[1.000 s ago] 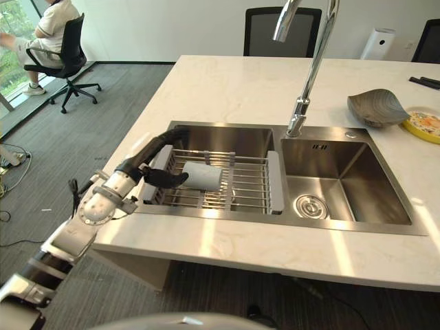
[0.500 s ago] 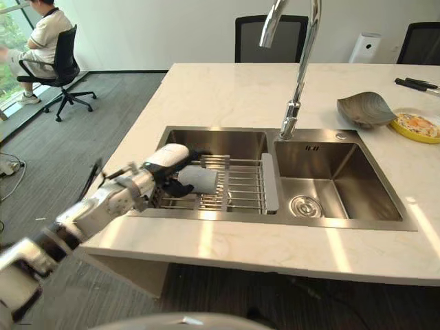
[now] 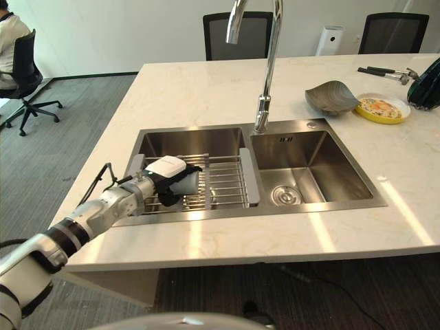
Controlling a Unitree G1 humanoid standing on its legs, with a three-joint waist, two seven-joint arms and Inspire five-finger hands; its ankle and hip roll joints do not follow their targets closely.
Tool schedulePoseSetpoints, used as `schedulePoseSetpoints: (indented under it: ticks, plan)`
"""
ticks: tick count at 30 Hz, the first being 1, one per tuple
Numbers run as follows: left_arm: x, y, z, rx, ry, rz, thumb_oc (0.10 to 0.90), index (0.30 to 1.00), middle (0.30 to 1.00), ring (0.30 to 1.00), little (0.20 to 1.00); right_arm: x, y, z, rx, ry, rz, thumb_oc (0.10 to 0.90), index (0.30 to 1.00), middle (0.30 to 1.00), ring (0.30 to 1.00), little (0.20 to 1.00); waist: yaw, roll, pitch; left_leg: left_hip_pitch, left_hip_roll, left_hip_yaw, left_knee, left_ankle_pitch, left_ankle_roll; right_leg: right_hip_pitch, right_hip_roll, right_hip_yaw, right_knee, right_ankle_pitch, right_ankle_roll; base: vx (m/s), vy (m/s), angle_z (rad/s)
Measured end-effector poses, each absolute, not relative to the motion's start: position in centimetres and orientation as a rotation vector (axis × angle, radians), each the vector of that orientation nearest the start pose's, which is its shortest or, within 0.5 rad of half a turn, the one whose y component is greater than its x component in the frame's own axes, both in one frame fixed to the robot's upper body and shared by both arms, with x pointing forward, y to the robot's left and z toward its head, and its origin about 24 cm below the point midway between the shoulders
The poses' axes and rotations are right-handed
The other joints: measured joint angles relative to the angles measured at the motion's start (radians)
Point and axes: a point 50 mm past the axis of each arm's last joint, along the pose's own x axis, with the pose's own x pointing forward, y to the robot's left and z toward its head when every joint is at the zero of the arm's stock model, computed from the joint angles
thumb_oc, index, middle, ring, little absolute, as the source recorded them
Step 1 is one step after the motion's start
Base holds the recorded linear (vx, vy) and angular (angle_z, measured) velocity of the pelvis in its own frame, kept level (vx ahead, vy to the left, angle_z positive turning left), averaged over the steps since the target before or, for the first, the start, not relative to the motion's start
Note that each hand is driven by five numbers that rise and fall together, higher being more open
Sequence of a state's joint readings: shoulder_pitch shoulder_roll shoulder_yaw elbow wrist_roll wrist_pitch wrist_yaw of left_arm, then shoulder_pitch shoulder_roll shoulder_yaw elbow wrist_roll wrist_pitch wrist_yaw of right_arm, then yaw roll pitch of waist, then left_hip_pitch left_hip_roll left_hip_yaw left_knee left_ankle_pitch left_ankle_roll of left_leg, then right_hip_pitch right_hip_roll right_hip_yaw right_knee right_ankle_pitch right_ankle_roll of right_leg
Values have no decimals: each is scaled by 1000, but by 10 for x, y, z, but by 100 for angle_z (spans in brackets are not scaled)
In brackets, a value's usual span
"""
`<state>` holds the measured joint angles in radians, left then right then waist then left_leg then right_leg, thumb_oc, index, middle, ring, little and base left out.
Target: Place the dishes in the dishwasher.
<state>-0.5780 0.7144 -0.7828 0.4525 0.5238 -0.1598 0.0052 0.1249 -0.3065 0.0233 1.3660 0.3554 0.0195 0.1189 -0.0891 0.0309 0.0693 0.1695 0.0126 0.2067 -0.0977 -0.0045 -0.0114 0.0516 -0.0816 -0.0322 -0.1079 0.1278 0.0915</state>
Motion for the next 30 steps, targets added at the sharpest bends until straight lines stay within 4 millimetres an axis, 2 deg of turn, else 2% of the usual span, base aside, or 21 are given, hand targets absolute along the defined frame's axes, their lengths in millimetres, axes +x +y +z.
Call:
schedulePoseSetpoints:
  ticks: [8, 16, 22, 30]
  plan:
    - [322, 174, 46, 1499, -85, -566, 800, 900, 900, 900, 900, 5, -267, -163, 111, 1426, -366, 800, 900, 900, 900, 900, 0, 4, -1, -4, 0, 3, 0, -1, -1, -3, 0, 4, 0, 0, 0, 0, 0, 0]
    - [325, 171, 43, 1472, -66, -538, 800, 900, 900, 900, 900, 8, -267, -163, 105, 1421, -368, 800, 900, 900, 900, 900, 4, 5, 0, -5, 0, 1, 0, -2, -2, -1, -1, -2, 0, -1, -1, 0, 0, 0]
    - [329, 176, 39, 1377, 6, -482, 800, 900, 900, 900, 900, 18, -265, -164, 79, 1409, -331, 800, 900, 900, 900, 900, 7, 7, 0, -5, 1, -7, 0, -2, -2, 2, -1, -12, 0, -3, -4, 1, 0, 3]
    - [334, 183, 40, 1216, 93, -427, 800, 900, 900, 900, 900, 21, -264, -164, 85, 1409, -323, 800, 900, 900, 900, 900, 9, 14, -2, -5, 2, -22, 0, -2, -2, 7, 0, -26, 0, -6, -6, 1, 0, 5]
